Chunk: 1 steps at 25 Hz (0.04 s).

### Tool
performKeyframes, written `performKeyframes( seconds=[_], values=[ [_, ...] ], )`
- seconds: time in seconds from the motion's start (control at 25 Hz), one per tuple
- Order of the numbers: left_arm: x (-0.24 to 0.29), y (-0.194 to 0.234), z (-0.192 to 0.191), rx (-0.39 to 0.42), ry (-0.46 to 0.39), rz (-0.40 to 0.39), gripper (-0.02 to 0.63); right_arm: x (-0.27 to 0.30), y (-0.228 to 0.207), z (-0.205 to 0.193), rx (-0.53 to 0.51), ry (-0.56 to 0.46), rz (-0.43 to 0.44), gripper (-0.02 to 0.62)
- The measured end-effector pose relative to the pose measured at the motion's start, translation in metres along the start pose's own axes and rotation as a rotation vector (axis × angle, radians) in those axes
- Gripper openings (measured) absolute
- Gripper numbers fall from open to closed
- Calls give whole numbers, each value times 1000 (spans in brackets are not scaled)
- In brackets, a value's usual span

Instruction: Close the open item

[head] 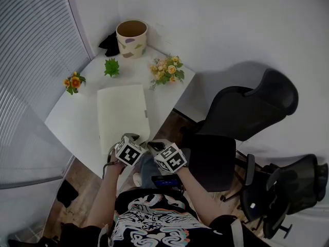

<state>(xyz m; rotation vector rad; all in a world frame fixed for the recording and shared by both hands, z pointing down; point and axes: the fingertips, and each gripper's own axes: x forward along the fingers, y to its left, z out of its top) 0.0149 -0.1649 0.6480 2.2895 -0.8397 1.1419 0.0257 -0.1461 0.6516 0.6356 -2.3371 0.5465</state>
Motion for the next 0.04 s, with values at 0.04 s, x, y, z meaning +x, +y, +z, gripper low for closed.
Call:
performKeyframes(
  seconds=[0.04],
  values=[
    [0,1,0,1,0,2,129,1,0,0,-4,2,0,3]
  ],
)
